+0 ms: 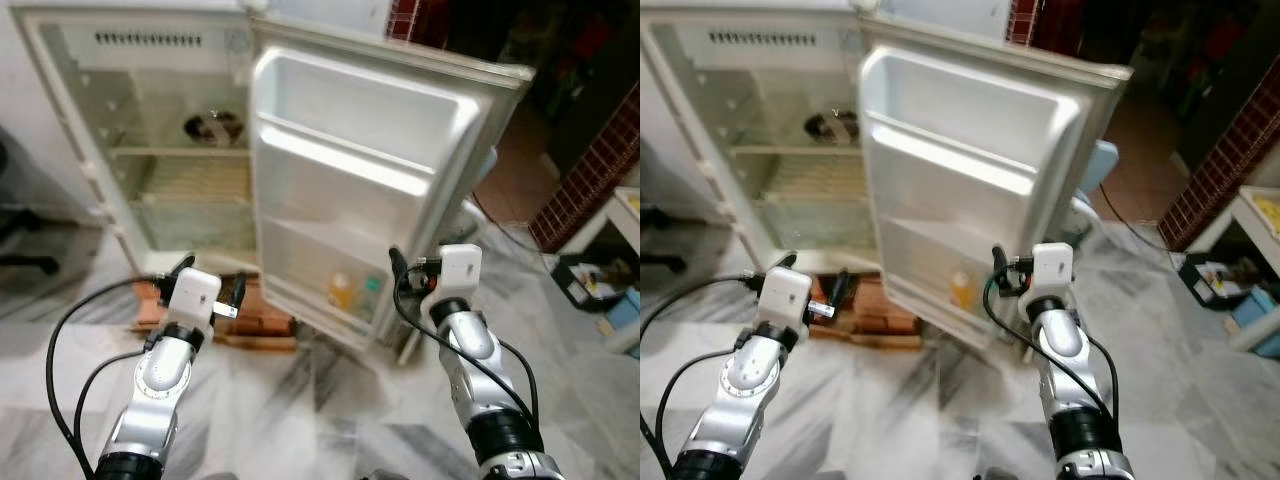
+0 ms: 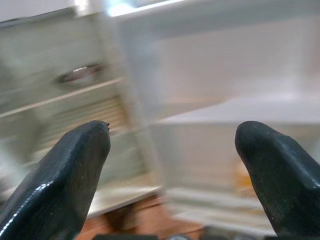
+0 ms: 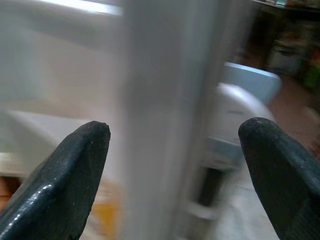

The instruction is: Restocking fridge

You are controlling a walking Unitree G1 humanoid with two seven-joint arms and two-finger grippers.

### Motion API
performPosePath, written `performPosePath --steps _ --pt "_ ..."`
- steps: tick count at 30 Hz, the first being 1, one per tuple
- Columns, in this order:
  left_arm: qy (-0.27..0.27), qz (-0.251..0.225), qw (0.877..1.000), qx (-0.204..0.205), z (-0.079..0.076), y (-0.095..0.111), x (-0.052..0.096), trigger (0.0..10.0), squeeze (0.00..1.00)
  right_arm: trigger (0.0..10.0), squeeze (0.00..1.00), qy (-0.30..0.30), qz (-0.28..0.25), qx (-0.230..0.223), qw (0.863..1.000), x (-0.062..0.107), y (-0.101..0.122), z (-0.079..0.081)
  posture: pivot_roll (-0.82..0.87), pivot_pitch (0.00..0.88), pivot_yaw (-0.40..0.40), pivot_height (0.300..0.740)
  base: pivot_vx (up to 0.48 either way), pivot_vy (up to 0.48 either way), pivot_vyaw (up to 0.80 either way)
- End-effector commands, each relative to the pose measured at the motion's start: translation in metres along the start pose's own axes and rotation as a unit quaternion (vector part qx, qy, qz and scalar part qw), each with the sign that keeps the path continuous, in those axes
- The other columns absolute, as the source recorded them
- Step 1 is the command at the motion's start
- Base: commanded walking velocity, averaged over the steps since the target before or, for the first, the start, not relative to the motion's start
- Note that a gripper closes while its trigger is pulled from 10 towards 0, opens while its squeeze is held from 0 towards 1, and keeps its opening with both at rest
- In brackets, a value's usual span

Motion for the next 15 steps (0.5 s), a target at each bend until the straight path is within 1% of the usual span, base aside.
performPosePath --steps 1,5,9,11,15 --pt "0.012 -0.002 1.0 -0.012 0.0133 -0.0003 0.0004 10.0 0.0 10.0 0.0 0.013 -0.012 -0.006 1.0 -0.0052 0.0056 0.0126 0.05 0.0 -0.049 0.74 0.315 -0.36 0.0" --pt "0.01 -0.002 1.0 -0.014 0.0133 -0.0004 0.0007 10.0 0.0 10.0 0.0 0.014 -0.011 -0.011 1.0 -0.0055 0.0042 0.0133 0.05 0.0 -0.05 0.74 0.315 -0.36 0.0" --pt "0.011 0.002 1.0 -0.01 0.0126 -0.0014 0.0007 10.0 0.0 10.0 0.0 0.023 -0.008 0.002 1.0 -0.0055 0.0026 0.0159 0.05 0.0 -0.048 0.74 0.285 -0.324 0.0" --pt "0.006 0.006 1.0 -0.013 0.0085 -0.0035 0.0029 10.0 0.0 10.0 0.0 0.026 -0.01 0.008 1.0 -0.0059 0.0028 0.0167 0.05 0.0 -0.047 0.74 0.0 0.0 0.8" --pt "-0.001 0.014 1.0 -0.014 0.0037 -0.0077 0.008 10.0 0.0 10.0 0.0 0.025 -0.012 0.005 1.0 -0.007 0.0038 0.0172 0.05 0.0 -0.048 0.74 0.0 0.0 0.8"
Point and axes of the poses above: a point about 5 cm out from each wrist's last joint towards the gripper, its own x axis pointing back from the gripper into the wrist, its own y axis along the axis of the wrist's last joint, z = x × y, the point moved 4 cm from there along -x, pointing out of the wrist towards the gripper, and after that the axes turned 15 degrees about -x, right-handed, at the moved point
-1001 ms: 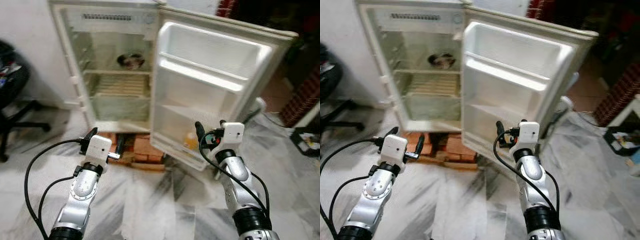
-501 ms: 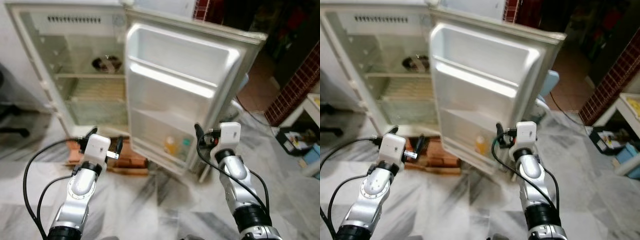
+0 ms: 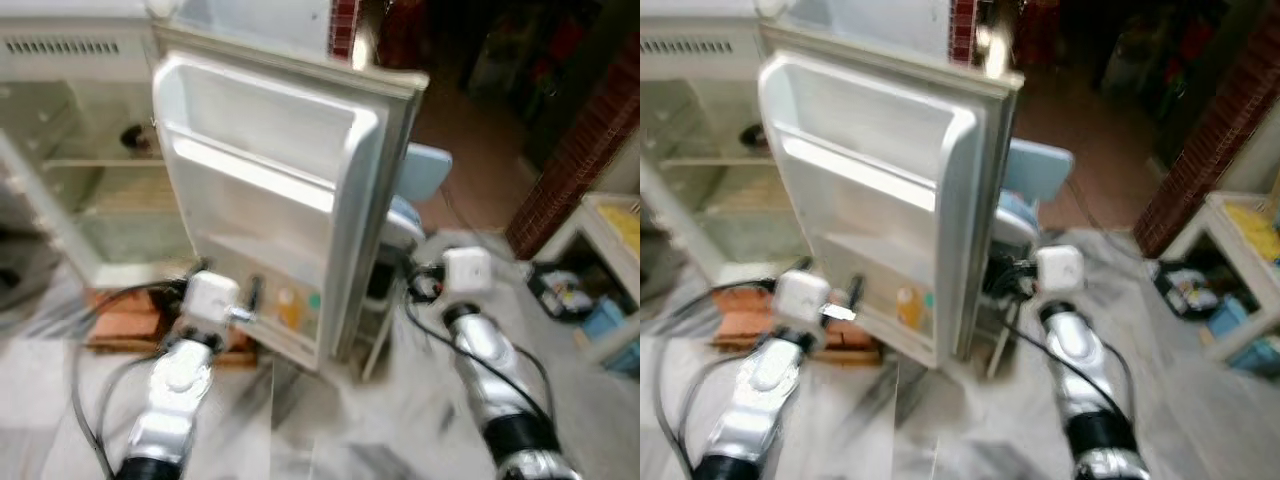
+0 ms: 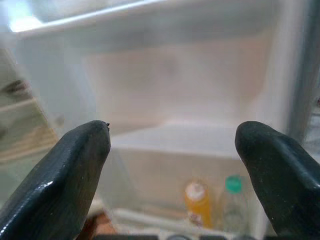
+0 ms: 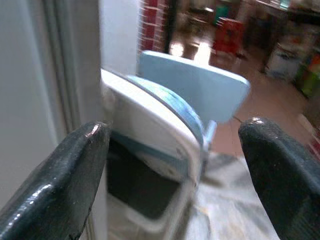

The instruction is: Restocking fridge

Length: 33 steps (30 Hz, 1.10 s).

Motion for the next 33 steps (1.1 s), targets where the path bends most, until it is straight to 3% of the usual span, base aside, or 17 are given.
performPosePath --steps 1,12,19,22,25,30,33 --pt "0.007 0.016 1.0 -0.009 0.007 -0.009 0.006 10.0 0.0 10.0 0.0 0.019 -0.009 -0.007 1.0 -0.005 0.003 0.017 0.05 0.0 -0.047 0.74 0.0 0.0 0.79" --pt "-0.03 0.052 0.998 0.012 -0.022 -0.024 0.029 10.0 0.0 10.0 0.0 -0.005 -0.01 0.011 1.0 -0.016 0.009 0.013 0.05 0.0 -0.051 0.74 0.0 0.0 0.79" --pt "-0.039 0.062 0.997 0.013 -0.028 -0.027 0.034 10.0 0.0 10.0 0.0 -0.042 -0.024 0.011 0.999 -0.028 0.024 0.001 0.06 0.0 -0.056 0.74 0.0 0.0 0.75" --pt "-0.038 0.063 0.997 0.011 -0.027 -0.027 0.033 10.0 0.0 10.0 0.0 -0.056 -0.026 -0.014 0.998 -0.034 0.029 -0.001 0.06 0.0 -0.056 0.74 0.0 0.0 0.0" --pt "-0.038 0.063 0.997 0.008 -0.026 -0.027 0.03 10.0 0.0 10.0 0.0 -0.018 -0.031 -0.086 0.996 -0.041 0.036 0.013 0.06 0.0 -0.055 0.74 0.0 0.0 0.0" --pt "-0.04 0.062 0.997 0.007 -0.026 -0.026 0.029 10.0 0.0 10.0 0.0 0.031 -0.027 -0.123 0.992 -0.044 0.04 0.029 0.06 0.0 -0.054 0.74 0.0 0.0 0.0" --pt "-0.042 0.062 0.997 0.006 -0.027 -0.026 0.028 10.0 0.0 10.0 0.0 0.074 -0.032 -0.17 0.982 -0.045 0.046 0.042 0.05 0.0 -0.053 0.74 0.0 0.0 0.0"
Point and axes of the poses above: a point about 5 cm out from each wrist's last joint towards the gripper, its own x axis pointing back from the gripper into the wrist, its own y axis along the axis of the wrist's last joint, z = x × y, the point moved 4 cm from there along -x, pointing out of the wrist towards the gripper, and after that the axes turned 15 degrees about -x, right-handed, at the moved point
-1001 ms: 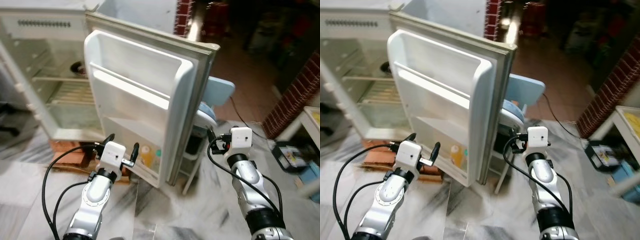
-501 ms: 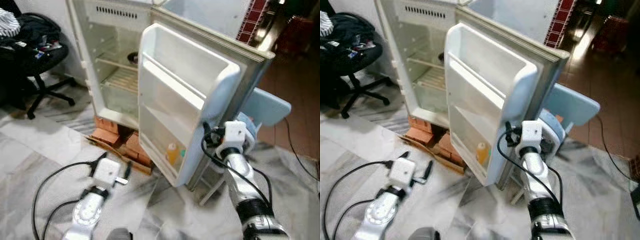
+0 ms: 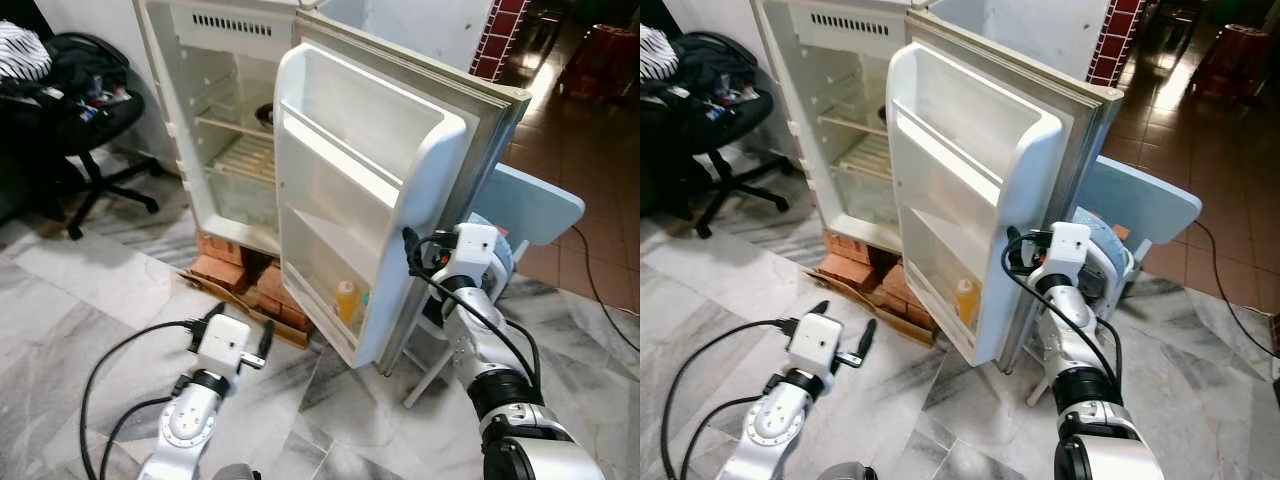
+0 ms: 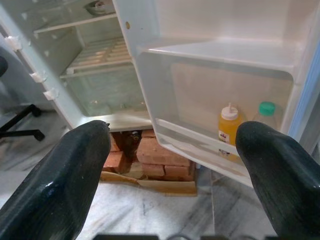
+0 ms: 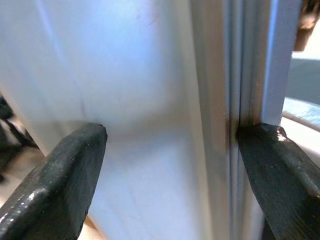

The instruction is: Restocking fridge

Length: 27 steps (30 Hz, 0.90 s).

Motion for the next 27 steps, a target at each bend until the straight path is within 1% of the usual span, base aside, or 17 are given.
performPosePath --steps 1,2,3,4,5,6,7,9,12,15,16,19,21,22,24,26,27 --pt "-0.005 0.003 1.0 -0.004 0.0 0.0 -0.001 10.0 0.0 10.0 0.0 0.107 -0.019 -0.047 0.993 -0.011 0.02 0.045 0.06 0.0 -0.053 0.74 0.0 0.0 0.0" --pt "-0.006 0.003 1.0 -0.004 0.0 0.0 -0.002 10.0 0.0 10.0 0.0 0.145 -0.019 -0.068 0.987 -0.009 0.021 0.057 0.06 0.0 -0.053 0.74 0.0 0.0 0.0" --pt "-0.007 0.003 1.0 -0.005 -0.001 0.0 -0.002 10.0 0.0 10.0 0.0 0.219 -0.012 -0.12 0.968 -0.002 0.026 0.081 0.06 0.0 -0.052 0.74 0.0 0.0 0.0" --pt "-0.007 0.003 1.0 -0.005 -0.001 0.0 -0.002 10.0 0.0 10.0 0.0 0.219 -0.012 -0.12 0.968 -0.002 0.026 0.081 0.06 0.0 -0.052 0.74 0.0 0.0 0.0" --pt "-0.007 0.003 1.0 -0.005 -0.001 0.0 -0.002 10.0 0.0 10.0 0.0 0.282 0.007 -0.193 0.94 0.008 0.032 0.1 0.06 0.0 -0.053 0.74 0.0 0.0 0.0" --pt "-0.007 0.003 1.0 -0.005 -0.001 0.0 -0.002 10.0 0.0 10.0 0.0 0.32 0.02 -0.234 0.918 0.015 0.037 0.112 0.06 0.0 -0.053 0.74 0.0 0.0 0.0" --pt "-0.008 0.003 1.0 -0.006 -0.001 -0.001 -0.002 10.0 0.0 10.0 0.0 0.384 0.035 -0.267 0.883 0.031 0.046 0.128 0.06 0.0 -0.053 0.74 0.0 0.0 0.0" --pt "-0.008 0.004 1.0 -0.006 -0.001 -0.001 -0.001 10.0 0.0 10.0 0.0 0.464 0.06 -0.293 0.834 0.055 0.055 0.146 0.06 0.0 -0.054 0.74 0.0 0.0 0.0" --pt "-0.008 0.005 1.0 -0.006 -0.001 -0.001 -0.001 10.0 0.0 10.0 0.0 0.475 0.087 -0.283 0.829 0.063 0.047 0.143 0.06 0.0 -0.054 0.74 0.0 0.0 0.0" --pt "-0.009 0.006 1.0 -0.007 -0.001 -0.002 0.0 10.0 0.0 10.0 0.0 0.473 0.146 -0.267 0.827 0.076 0.028 0.128 0.06 0.0 -0.052 0.74 0.0 0.0 0.0" --pt "-0.009 0.006 1.0 -0.007 -0.001 -0.002 0.0 10.0 0.0 10.0 0.0 0.473 0.146 -0.267 0.827 0.076 0.028 0.128 0.06 0.0 -0.052 0.74 0.0 0.0 0.0" --pt "-0.013 0.008 1.0 -0.01 -0.002 -0.003 0.0 10.0 0.0 10.0 0.0 0.498 0.263 -0.208 0.8 0.114 -0.002 0.118 0.06 0.0 -0.049 0.74 0.0 0.0 0.0" --pt "-0.015 0.009 1.0 -0.011 -0.002 -0.004 0.0 10.0 0.0 10.0 0.0 0.504 0.291 -0.188 0.791 0.123 -0.01 0.114 0.06 0.0 -0.048 0.74 0.0 0.0 0.0" --pt "-0.015 0.009 1.0 -0.011 -0.002 -0.004 0.0 10.0 0.0 10.0 0.0 0.503 0.311 -0.17 0.788 0.128 -0.017 0.109 0.06 0.0 -0.048 0.74 0.0 0.0 0.0" --pt "-0.017 0.01 1.0 -0.012 -0.002 -0.004 0.0 10.0 0.0 10.0 0.0 0.486 0.37 -0.108 0.784 0.138 -0.038 0.088 0.06 0.0 -0.047 0.74 0.0 0.0 0.0" --pt "-0.017 0.01 1.0 -0.013 -0.002 -0.004 0.0 10.0 0.0 10.0 0.0 0.482 0.389 -0.085 0.781 0.141 -0.045 0.081 0.06 0.0 -0.047 0.74 0.0 0.0 0.0" --pt "-0.018 0.01 1.0 -0.013 -0.003 -0.004 0.0 10.0 0.0 10.0 0.0 0.465 0.405 -0.045 0.786 0.141 -0.054 0.071 0.06 0.0 -0.046 0.74 0.0 0.0 0.0"
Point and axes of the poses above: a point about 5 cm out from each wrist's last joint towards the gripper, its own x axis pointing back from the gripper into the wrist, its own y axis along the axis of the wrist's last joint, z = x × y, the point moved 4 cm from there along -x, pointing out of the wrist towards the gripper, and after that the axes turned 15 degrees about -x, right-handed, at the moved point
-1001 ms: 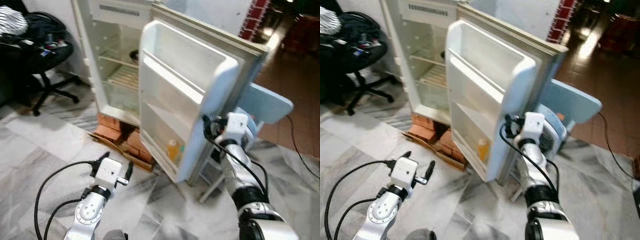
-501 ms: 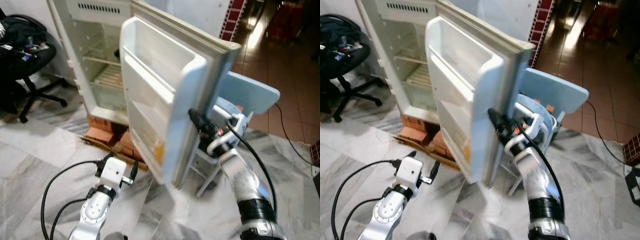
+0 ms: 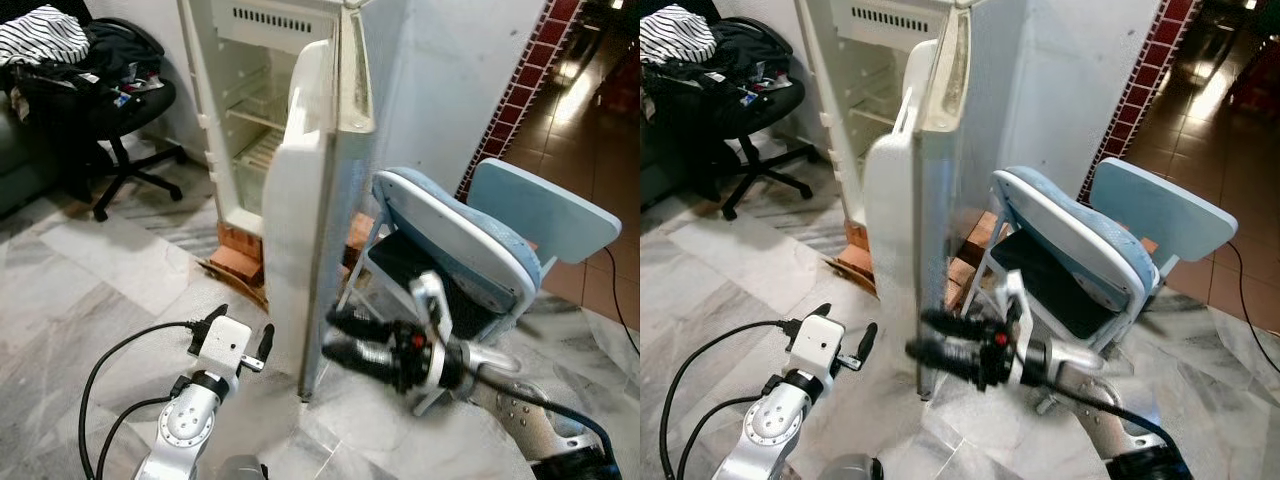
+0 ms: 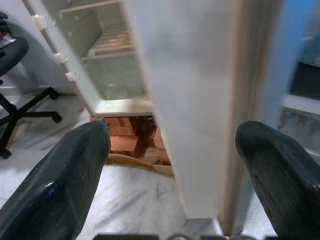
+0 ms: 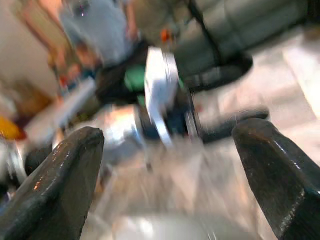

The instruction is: Restocking fridge

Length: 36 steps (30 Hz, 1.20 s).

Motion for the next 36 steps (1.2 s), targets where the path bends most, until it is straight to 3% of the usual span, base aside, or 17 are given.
performPosePath --steps 1,2,4,6,7,9,10,12,13,16,17,18,23,32,36 --pt "-0.011 0.0 1.0 -0.006 -0.003 0.001 -0.001 10.0 0.0 10.0 0.0 -0.017 0.029 0.022 0.999 0.004 -0.007 -0.007 0.06 0.0 -0.046 0.74 0.0 0.0 0.0" --pt "-0.013 0.001 1.0 -0.007 -0.004 0.0 -0.001 10.0 0.0 10.0 0.0 -0.063 0.063 0.047 0.995 0.009 -0.016 -0.022 0.06 0.0 -0.047 0.74 0.0 0.0 0.0" --pt "-0.013 0.001 1.0 -0.008 -0.004 0.0 -0.001 10.0 0.0 10.0 0.0 -0.116 0.069 0.087 0.987 0.012 -0.015 -0.038 0.06 0.0 -0.046 0.74 0.0 0.0 0.0" --pt "-0.008 0.0 1.0 -0.009 -0.002 0.001 -0.002 10.0 0.0 10.0 0.0 -0.253 0.009 0.167 0.953 0.017 0.012 -0.073 0.06 0.0 -0.047 0.74 0.0 0.0 0.0" --pt "-0.006 0.0 1.0 -0.009 -0.001 0.001 -0.002 10.0 0.0 10.0 0.0 -0.271 -0.004 0.179 0.946 0.018 0.017 -0.077 0.06 0.0 -0.047 0.74 0.0 0.0 0.0" --pt "0.012 0.013 1.0 0.012 0.004 -0.001 -0.004 10.0 0.0 10.0 0.0 -0.344 -0.085 0.196 0.914 0.028 0.046 -0.087 0.06 0.0 -0.046 0.74 0.0 0.0 0.0" --pt "0.021 0.015 1.0 0.015 0.008 -0.001 -0.005 10.0 0.0 10.0 0.0 -0.373 -0.14 0.193 0.897 0.034 0.061 -0.09 0.06 0.0 -0.046 0.74 0.0 0.0 0.0" --pt "0.029 0.008 0.999 0.014 0.013 0.001 -0.006 10.0 0.0 10.0 0.0 -0.399 -0.215 0.169 0.875 0.045 0.075 -0.091 0.06 0.0 -0.046 0.74 0.0 0.476 0.0" --pt "0.029 0.008 0.999 0.014 0.013 0.001 -0.006 10.0 0.0 10.0 0.0 -0.399 -0.215 0.169 0.875 0.045 0.075 -0.091 0.06 0.0 -0.046 0.74 0.0 0.476 0.0" --pt "0.042 0.003 0.999 0.018 0.02 0.003 -0.007 10.0 0.0 10.0 0.0 -0.421 -0.262 0.155 0.854 0.052 0.078 -0.095 0.06 0.0 -0.047 0.74 0.0 0.476 0.0" --pt "0.05 0.001 0.999 0.015 0.025 0.004 -0.008 10.0 0.0 10.0 0.0 -0.436 -0.282 0.151 0.841 0.057 0.077 -0.096 0.06 0.0 -0.047 0.74 0.0 0.476 0.0" --pt "0.05 0.001 0.999 0.015 0.025 0.004 -0.008 10.0 0.0 10.0 0.0 -0.436 -0.282 0.151 0.841 0.057 0.077 -0.096 0.06 0.0 -0.047 0.74 0.0 0.476 0.0" --pt "0.113 -0.006 0.993 0.022 0.049 0.01 -0.009 10.0 0.0 10.0 0.0 -0.497 -0.333 0.094 0.796 0.072 0.065 -0.105 0.05 0.0 -0.048 0.74 0.0 0.476 0.0" --pt "0.127 0.0 0.991 0.032 0.058 0.007 -0.008 10.0 0.0 10.0 0.0 -0.526 -0.332 0.123 0.773 0.079 0.06 -0.105 0.05 0.0 -0.047 0.74 0.0 0.479 0.0" --pt "0.13 0.003 0.991 0.027 0.062 0.005 -0.009 10.0 0.0 10.0 0.0 -0.535 -0.328 0.114 0.77 0.077 0.059 -0.108 0.05 0.0 -0.047 0.74 0.0 0.48 0.0"
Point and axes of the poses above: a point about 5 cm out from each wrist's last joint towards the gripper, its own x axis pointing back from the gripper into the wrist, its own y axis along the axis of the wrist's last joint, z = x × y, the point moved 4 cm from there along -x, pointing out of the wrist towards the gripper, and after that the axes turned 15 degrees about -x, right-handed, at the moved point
